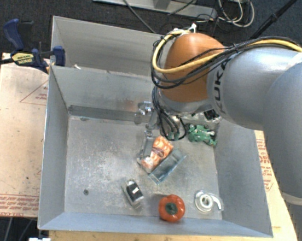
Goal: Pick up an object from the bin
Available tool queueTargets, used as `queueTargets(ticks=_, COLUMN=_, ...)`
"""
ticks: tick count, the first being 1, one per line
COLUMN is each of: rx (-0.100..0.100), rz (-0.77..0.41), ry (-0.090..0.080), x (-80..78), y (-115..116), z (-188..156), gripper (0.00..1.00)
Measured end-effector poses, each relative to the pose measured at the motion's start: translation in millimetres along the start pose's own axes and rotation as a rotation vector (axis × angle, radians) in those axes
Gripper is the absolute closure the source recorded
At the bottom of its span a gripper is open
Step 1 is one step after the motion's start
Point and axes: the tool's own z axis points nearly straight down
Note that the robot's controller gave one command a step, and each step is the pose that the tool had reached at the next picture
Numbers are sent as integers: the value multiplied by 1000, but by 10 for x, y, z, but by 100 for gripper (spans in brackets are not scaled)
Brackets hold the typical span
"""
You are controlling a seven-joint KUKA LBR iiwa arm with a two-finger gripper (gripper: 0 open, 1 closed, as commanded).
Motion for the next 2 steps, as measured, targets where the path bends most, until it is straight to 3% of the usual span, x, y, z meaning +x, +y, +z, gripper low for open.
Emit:
queueTargets(ticks=1, rx=-1, rz=1, ry=-8, x=-17, y=-3, z=-52, gripper=0)
queueTargets(ticks=2, rx=-2, rz=-30, ry=-12, x=195, y=-546, z=432, gripper=0)
